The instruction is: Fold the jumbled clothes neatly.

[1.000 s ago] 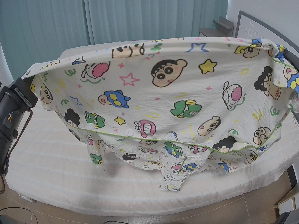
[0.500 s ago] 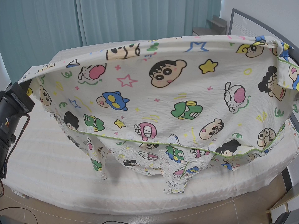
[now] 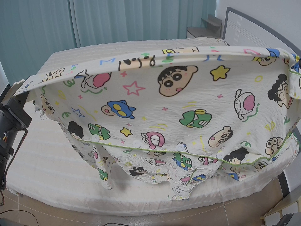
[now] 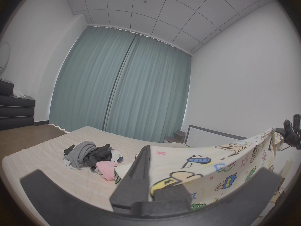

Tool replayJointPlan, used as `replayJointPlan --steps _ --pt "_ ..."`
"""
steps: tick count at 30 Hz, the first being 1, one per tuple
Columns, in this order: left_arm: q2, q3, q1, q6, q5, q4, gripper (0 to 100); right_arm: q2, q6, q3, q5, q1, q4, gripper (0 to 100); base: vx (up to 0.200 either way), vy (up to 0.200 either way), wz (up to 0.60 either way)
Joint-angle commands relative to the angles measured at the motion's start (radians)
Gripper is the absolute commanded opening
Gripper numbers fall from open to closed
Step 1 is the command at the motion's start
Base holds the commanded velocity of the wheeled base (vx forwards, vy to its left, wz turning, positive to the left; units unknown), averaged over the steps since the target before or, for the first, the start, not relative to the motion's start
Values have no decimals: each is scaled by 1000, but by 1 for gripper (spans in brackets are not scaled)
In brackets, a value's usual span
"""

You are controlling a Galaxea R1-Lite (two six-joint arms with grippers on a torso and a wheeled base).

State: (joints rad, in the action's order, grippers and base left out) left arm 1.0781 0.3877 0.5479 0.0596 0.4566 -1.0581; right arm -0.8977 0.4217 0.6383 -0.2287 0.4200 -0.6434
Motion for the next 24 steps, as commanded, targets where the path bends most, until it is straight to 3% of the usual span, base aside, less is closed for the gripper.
replayJointPlan --steps 1,3,18,24 --pt "-21 -39 3 2 4 0 0 13 0 0 2 -10 -1 0 0 0 0" --pt "-27 -47 4 2 4 0 0 11 0 1 2 -9 -1 0 0 0 0" --pt "-64 -76 7 0 2 0 0 42 0 14 -20 0 -1 0 -200 0 0" --pt "-79 -79 7 0 2 0 0 66 -9 20 -20 -1 27 0 0 0 0"
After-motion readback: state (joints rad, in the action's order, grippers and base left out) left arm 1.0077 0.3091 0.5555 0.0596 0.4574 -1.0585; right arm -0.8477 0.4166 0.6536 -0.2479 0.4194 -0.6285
